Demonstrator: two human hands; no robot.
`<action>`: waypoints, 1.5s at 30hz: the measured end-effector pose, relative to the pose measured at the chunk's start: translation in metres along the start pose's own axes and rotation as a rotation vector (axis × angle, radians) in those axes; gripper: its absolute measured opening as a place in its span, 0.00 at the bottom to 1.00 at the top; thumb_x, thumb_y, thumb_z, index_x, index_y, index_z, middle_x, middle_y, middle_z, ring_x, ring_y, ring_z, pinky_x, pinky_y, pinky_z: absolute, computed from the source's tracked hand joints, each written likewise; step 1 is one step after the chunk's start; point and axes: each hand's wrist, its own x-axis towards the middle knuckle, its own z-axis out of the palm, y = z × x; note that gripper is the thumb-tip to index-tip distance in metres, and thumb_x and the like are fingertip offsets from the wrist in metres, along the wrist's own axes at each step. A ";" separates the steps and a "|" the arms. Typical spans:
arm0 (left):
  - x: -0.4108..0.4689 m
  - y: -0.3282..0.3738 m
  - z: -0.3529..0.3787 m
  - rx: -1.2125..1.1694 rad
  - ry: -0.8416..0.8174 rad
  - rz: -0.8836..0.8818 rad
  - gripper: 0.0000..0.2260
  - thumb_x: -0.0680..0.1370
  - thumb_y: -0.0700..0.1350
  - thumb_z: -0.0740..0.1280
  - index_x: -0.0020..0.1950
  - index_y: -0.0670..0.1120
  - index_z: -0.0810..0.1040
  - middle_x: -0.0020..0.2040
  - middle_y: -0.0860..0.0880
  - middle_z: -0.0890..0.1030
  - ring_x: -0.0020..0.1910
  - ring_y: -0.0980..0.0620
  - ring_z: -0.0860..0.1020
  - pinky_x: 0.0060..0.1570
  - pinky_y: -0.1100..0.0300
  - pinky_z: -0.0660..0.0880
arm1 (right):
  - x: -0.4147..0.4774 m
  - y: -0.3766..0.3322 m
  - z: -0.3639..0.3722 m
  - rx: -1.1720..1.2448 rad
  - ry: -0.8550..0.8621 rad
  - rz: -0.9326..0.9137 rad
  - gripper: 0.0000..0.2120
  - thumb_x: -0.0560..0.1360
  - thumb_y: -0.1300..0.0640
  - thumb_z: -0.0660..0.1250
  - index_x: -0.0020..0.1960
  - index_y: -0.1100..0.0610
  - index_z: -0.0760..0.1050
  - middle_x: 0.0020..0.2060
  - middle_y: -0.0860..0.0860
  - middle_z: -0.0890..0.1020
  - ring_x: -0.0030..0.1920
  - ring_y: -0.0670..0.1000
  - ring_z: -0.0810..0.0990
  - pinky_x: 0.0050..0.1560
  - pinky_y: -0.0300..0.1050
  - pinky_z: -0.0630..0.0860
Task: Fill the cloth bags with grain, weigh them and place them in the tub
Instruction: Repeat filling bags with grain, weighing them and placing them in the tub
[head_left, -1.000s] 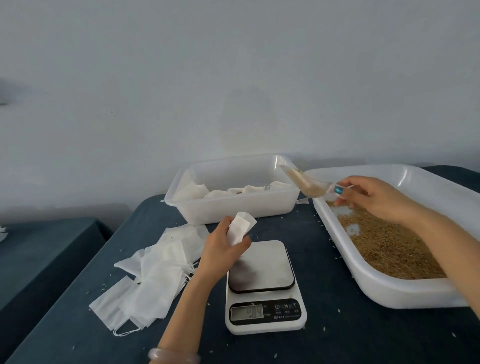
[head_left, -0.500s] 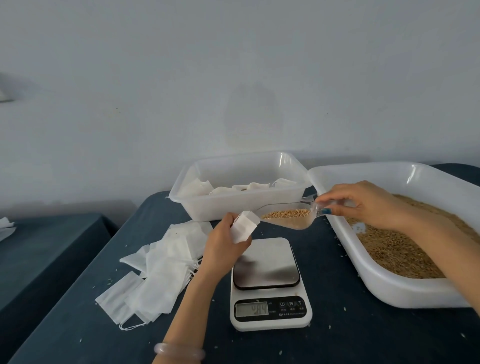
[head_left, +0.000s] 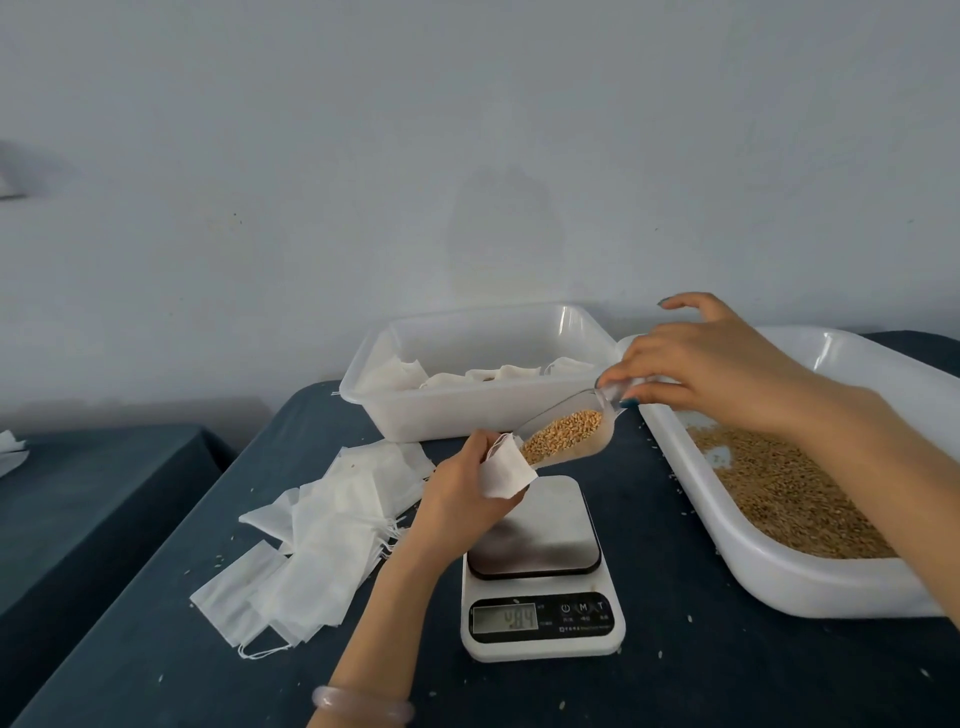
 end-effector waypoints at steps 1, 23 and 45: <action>0.000 0.000 0.000 -0.009 -0.007 0.004 0.21 0.73 0.55 0.74 0.59 0.59 0.67 0.49 0.63 0.76 0.47 0.60 0.76 0.40 0.72 0.70 | 0.002 -0.002 -0.002 -0.020 0.004 -0.012 0.22 0.75 0.36 0.50 0.59 0.36 0.78 0.46 0.34 0.80 0.49 0.40 0.78 0.72 0.49 0.52; -0.004 0.011 -0.004 -0.239 -0.006 0.023 0.17 0.75 0.50 0.71 0.55 0.66 0.67 0.49 0.73 0.77 0.50 0.69 0.77 0.44 0.72 0.76 | 0.009 -0.015 -0.028 -0.146 -0.008 -0.002 0.28 0.74 0.36 0.45 0.61 0.39 0.78 0.48 0.39 0.81 0.52 0.45 0.78 0.72 0.51 0.51; -0.005 0.022 -0.017 -0.546 -0.015 -0.009 0.15 0.81 0.54 0.53 0.47 0.57 0.80 0.44 0.55 0.79 0.45 0.56 0.75 0.47 0.64 0.71 | -0.038 0.025 0.043 0.902 0.001 0.803 0.12 0.80 0.55 0.62 0.63 0.54 0.73 0.56 0.52 0.80 0.51 0.48 0.81 0.55 0.50 0.77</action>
